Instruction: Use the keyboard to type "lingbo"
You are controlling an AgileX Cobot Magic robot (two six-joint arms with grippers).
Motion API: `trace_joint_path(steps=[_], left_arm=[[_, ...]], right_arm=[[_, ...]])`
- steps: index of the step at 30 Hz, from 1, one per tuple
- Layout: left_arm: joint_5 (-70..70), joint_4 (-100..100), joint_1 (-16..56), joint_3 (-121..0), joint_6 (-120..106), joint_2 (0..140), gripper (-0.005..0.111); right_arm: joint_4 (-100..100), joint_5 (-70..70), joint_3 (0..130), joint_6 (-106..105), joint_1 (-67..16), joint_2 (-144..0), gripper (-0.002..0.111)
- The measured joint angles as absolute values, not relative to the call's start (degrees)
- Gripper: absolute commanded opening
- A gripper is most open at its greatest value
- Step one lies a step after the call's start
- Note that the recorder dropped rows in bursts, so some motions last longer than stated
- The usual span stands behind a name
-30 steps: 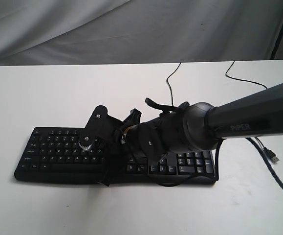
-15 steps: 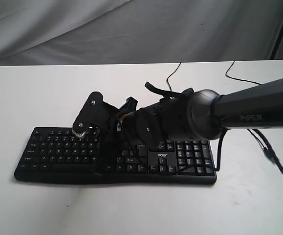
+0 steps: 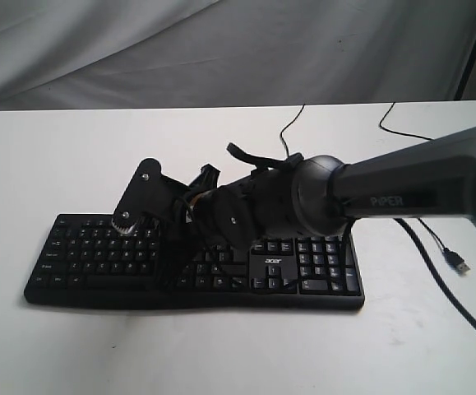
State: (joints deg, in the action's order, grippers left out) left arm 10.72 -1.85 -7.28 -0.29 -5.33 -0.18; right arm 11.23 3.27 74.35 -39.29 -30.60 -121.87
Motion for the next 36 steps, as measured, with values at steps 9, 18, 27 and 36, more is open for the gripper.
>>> trace_joint_path(steps=[9,18,27,36], left_arm=[[10.72,-1.85,-7.28,-0.29,-5.33,-0.18,0.001],[10.72,-1.85,-7.28,-0.29,-5.33,-0.18,0.001],[10.72,-1.85,-7.28,-0.29,-5.33,-0.18,0.001],[10.72,-1.85,-7.28,-0.29,-5.33,-0.18,0.001]], right_arm=[[11.1,2.92,74.35,-39.29,-30.6,-123.15,0.0],[11.21,2.23,74.45,-39.29,-30.6,-124.21,0.0],[11.21,1.75,74.45,-39.29,-30.6,-124.33,0.0],[11.21,1.75,74.45,-39.29,-30.6,-124.33,0.0]])
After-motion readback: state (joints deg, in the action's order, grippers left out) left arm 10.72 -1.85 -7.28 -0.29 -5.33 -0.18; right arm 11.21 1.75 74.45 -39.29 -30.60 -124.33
